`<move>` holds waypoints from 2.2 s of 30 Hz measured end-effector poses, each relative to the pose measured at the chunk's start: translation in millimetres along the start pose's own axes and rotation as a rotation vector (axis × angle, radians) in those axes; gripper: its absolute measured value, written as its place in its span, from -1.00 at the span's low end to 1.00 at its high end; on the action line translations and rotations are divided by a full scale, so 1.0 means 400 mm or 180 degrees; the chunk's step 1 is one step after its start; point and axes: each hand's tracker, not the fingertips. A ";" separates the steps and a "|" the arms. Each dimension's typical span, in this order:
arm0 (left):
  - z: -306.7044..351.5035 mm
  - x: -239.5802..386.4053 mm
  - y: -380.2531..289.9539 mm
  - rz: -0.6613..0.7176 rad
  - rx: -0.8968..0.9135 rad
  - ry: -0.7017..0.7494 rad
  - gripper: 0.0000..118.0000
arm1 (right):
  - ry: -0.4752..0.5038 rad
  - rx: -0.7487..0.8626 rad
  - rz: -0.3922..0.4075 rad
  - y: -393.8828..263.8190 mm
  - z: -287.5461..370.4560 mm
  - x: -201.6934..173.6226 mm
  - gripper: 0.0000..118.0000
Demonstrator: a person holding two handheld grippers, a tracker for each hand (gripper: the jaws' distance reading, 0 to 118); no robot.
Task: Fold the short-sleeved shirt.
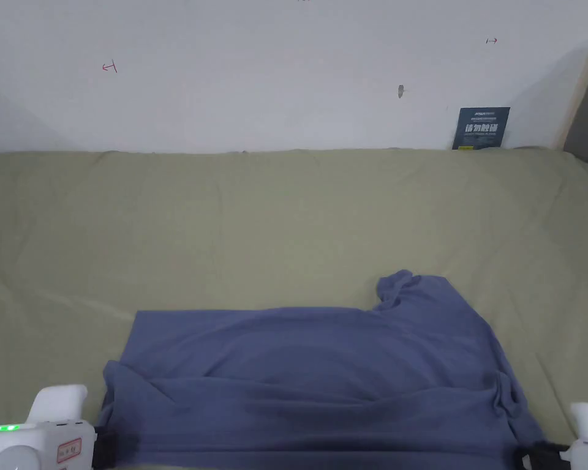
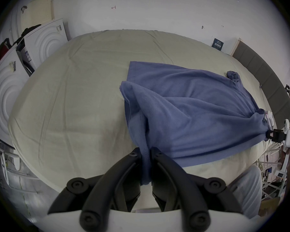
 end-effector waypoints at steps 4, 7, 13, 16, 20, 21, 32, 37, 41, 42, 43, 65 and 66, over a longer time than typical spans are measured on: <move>0.007 -0.008 -0.032 0.0076 -0.0031 -0.0011 -0.87 | 0.0025 -0.0050 -0.0031 -0.031 0.002 0.010 -0.81; 0.000 -0.001 -0.044 0.0052 -0.0090 0.0008 -0.87 | 0.0029 -0.0090 -0.0061 -0.031 -0.007 0.013 -0.80; -0.013 -0.021 -0.043 0.0202 -0.0096 0.0027 1.00 | -0.0188 -0.0076 0.0110 -0.020 0.001 0.019 1.00; 0.051 -0.028 -0.009 0.0273 0.0213 0.0098 0.92 | -0.0196 0.0242 -0.0069 0.004 0.055 0.040 1.00; 0.090 -0.007 0.042 0.0203 0.0473 0.0052 0.90 | -0.0173 0.0462 -0.0051 0.058 0.095 0.009 0.92; 0.093 -0.002 0.057 0.0219 0.0527 -0.0014 0.81 | -0.0173 0.0642 -0.0026 0.072 0.102 -0.008 0.56; -0.047 0.033 0.216 0.0285 0.0589 -0.0066 -1.00 | -0.0285 0.0782 -0.0078 0.140 0.044 -0.105 -0.94; -0.166 0.035 0.333 0.0140 0.0477 0.0108 -0.74 | -0.0297 0.0685 -0.0070 0.166 -0.011 -0.094 -0.94; -0.263 0.028 0.423 0.0030 0.0571 0.0355 0.93 | -0.0308 0.0625 -0.0078 0.191 -0.035 -0.091 -0.94; -0.292 0.032 0.430 0.0043 0.0178 0.0332 0.93 | -0.0315 0.0610 -0.0082 0.196 -0.041 -0.091 -0.94; -0.317 0.032 0.445 0.0051 0.0151 0.0346 0.93 | -0.0332 0.0585 -0.0074 0.201 -0.047 -0.090 -0.94; -0.365 0.054 0.441 -0.0153 -0.0114 0.0194 -0.96 | -0.0434 0.0391 -0.0086 0.315 -0.133 -0.026 -0.94; -0.362 0.058 0.437 -0.0137 -0.0110 0.0173 -0.96 | -0.0480 0.0384 -0.0032 0.337 -0.145 -0.015 -0.94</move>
